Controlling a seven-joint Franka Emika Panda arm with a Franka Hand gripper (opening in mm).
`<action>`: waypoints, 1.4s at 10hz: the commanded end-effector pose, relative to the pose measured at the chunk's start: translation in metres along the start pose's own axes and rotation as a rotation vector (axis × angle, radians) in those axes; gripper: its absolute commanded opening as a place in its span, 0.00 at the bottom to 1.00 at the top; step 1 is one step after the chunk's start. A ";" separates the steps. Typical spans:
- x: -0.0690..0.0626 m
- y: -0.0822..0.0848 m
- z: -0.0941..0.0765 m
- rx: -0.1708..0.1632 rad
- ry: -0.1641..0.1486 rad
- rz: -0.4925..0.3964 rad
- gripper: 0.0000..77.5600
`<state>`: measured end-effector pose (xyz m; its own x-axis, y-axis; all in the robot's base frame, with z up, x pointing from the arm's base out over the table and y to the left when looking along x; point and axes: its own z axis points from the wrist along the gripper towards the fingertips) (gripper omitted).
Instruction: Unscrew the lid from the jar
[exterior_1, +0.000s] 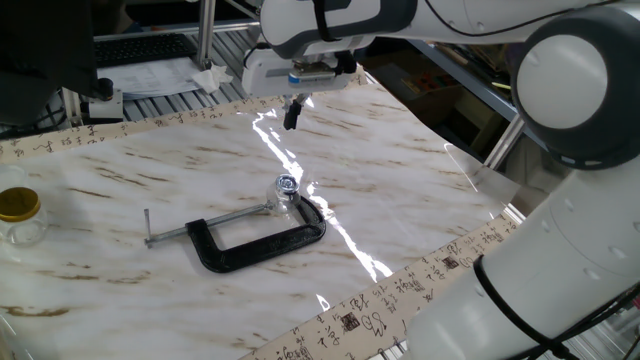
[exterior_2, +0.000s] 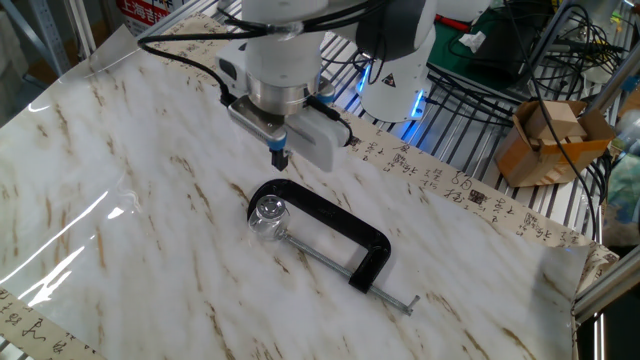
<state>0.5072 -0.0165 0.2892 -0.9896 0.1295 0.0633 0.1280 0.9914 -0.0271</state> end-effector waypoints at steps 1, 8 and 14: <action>-0.004 -0.005 0.015 -0.013 -0.039 -0.042 0.00; -0.004 -0.006 0.029 -0.009 -0.045 -0.042 0.00; -0.004 -0.007 0.033 -0.011 -0.048 -0.056 0.00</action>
<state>0.5071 -0.0240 0.2555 -0.9971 0.0733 0.0199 0.0730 0.9972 -0.0145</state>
